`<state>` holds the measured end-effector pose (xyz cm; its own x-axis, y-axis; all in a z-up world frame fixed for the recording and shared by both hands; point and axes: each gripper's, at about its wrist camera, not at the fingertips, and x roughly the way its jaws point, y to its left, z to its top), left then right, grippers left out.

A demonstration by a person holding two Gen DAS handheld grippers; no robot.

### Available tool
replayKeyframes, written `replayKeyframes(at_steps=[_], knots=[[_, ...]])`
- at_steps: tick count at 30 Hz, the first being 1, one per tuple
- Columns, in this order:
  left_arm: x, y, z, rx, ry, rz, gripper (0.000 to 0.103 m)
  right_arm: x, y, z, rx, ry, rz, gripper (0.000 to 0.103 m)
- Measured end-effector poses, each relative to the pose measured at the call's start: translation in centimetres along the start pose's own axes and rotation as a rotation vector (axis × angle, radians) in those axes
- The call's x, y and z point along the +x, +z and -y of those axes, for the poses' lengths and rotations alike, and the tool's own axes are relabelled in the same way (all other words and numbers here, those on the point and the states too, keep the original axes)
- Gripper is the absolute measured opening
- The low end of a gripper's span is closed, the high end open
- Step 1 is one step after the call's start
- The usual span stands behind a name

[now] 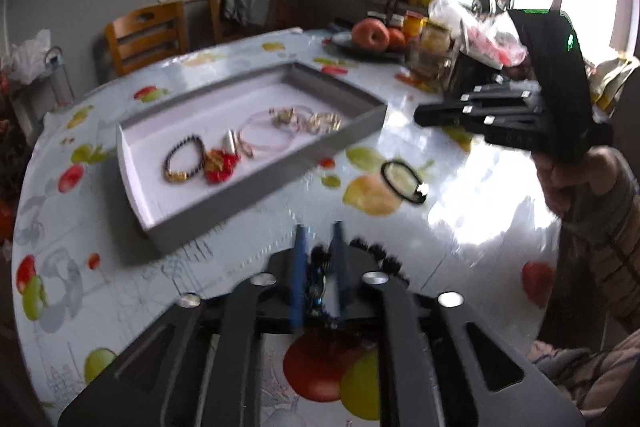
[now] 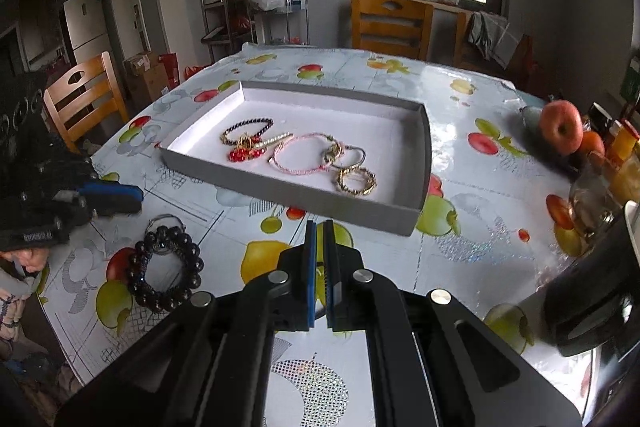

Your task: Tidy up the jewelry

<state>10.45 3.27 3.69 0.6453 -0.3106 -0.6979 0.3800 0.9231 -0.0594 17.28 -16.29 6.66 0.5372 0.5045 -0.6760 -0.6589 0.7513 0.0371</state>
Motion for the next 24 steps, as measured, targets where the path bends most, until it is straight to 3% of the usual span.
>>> replayKeyframes(at_steps=[2,5,12,13,16,19,24], knots=[[0.7,-0.8,0.4,0.017,0.007,-0.022,0.033,0.2,-0.3,0.0,0.004,0.002,-0.008,0.003],[1.5,-1.3,0.7,0.037,0.036,-0.048,0.040,0.9,-1.0,0.1,0.007,0.007,-0.035,0.003],[2.4,-1.7,0.0,0.017,0.038,-0.083,0.042,2.7,-2.3,0.8,0.038,0.012,-0.093,0.003],[2.6,-1.7,0.0,0.015,0.033,-0.088,0.041,2.9,-2.4,0.9,0.042,0.012,-0.097,0.003],[3.0,-1.9,-0.3,-0.003,0.012,-0.110,0.023,3.3,-2.6,1.1,0.052,0.017,-0.111,0.003],[2.7,-1.8,-0.5,-0.015,0.001,-0.091,0.014,3.8,-2.9,1.3,0.053,0.014,-0.129,0.006],[1.4,-1.6,-0.3,-0.014,0.000,-0.044,0.014,4.7,-3.1,1.7,0.064,-0.009,-0.153,0.018]])
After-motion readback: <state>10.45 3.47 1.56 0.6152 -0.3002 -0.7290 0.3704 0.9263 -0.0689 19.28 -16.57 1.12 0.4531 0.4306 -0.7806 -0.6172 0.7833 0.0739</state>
